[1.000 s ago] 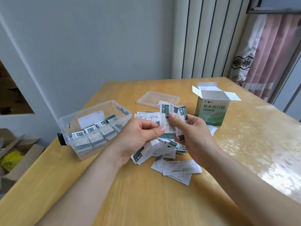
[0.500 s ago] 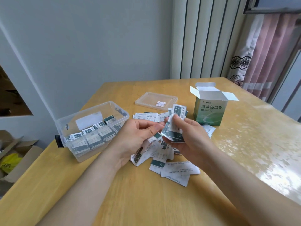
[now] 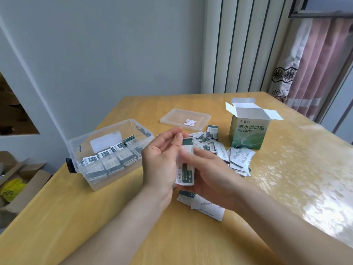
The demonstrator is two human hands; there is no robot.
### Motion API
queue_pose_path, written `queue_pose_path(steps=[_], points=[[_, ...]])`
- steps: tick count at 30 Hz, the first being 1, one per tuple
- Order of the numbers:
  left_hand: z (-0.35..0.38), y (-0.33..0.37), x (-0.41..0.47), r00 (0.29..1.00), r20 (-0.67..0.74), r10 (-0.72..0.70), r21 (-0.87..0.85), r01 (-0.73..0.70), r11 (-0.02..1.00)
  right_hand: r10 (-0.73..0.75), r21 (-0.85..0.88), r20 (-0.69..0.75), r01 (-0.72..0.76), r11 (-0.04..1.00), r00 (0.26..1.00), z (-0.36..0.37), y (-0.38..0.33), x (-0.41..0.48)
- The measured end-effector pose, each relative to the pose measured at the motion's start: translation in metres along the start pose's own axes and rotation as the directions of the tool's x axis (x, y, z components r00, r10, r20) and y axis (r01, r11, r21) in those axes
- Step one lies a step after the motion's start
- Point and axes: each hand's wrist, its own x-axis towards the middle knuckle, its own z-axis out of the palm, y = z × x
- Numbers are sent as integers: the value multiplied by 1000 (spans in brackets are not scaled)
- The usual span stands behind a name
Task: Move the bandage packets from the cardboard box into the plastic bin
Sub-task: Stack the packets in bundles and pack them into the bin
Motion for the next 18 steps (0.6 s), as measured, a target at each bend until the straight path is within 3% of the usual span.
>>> queue_pose_path(steps=[2,3,4,6,7,8,9,15,18], points=[[-7,-2,8,995,58,76,184,-86,979,-37,-21,-59,36,999,998,-4,-3,1],[-13,-1,14,987,104,120,347,-149,926,-52,-6,-96,52,999,994,-9,-7,2],[-21,2,20,974,171,149,555,-220,802,-66,25,-134,69,997,989,-15,-13,2],[-34,10,28,953,300,38,905,-297,305,-89,85,-214,109,990,973,-29,-24,2],[-39,13,29,948,308,-83,951,-306,39,-101,94,-249,128,987,963,-34,-28,1],[-41,14,28,940,282,-193,941,-311,-137,-114,82,-278,142,986,954,-39,-29,1],[-43,14,26,931,239,-275,931,-300,-207,-125,47,-301,145,988,946,-41,-29,1],[-41,15,27,929,214,-301,959,-259,-115,-137,-340,-287,33,940,948,-34,-14,2],[-41,17,27,926,197,-323,968,-236,-87,-165,-535,-291,-17,845,942,-32,-12,2]])
